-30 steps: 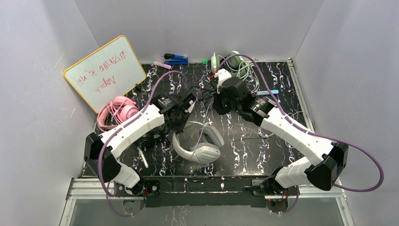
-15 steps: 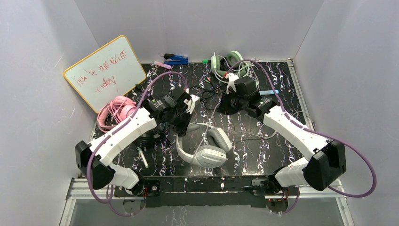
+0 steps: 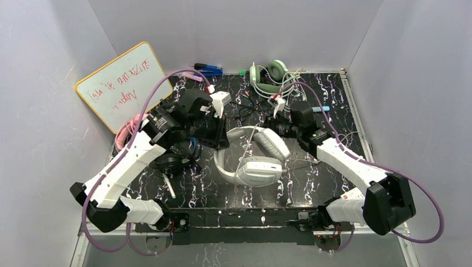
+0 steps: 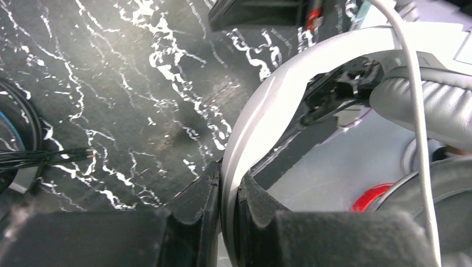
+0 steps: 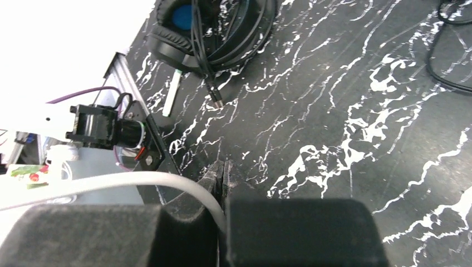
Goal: Wrap the headphones
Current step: Wrap the headphones cable around the headphones.
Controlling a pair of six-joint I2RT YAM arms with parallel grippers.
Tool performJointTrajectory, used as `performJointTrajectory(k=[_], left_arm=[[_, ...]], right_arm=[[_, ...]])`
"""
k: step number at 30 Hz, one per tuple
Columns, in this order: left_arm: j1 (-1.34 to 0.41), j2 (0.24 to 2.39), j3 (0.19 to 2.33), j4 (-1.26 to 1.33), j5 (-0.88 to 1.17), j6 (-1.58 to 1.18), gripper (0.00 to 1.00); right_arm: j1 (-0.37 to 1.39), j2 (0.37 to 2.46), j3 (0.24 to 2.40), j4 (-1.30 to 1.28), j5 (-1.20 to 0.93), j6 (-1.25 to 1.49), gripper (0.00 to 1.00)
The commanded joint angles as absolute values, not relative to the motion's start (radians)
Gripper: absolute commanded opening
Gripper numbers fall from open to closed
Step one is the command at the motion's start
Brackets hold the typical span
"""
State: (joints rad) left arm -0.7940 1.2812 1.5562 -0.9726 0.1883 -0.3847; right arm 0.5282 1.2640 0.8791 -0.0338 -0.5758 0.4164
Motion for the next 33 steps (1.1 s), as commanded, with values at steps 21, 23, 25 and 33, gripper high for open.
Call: performJointTrajectory(k=[21,23,25,33], left_arm=[[-0.799,1.304,1.964,-1.021,0.054,-0.509,0.0],[-0.796,1.33,1.977,-1.027,0.026,-0.497,0.0],[-0.781,1.349,1.986,-1.013,0.014,-0.489,0.0],[-0.573,1.426,2.005,-0.858,0.189,-0.556,0.0]], right_arm=[[0.519,1.184,0.557,0.323,-0.725,0.507,0.14],[0.519,1.154,0.515,0.325,-0.734,0.52,0.14],[0.523,1.122,0.472,0.324,-0.742,0.538,0.15],[0.682,0.984,0.369,0.278,-0.63,0.617,0.15]])
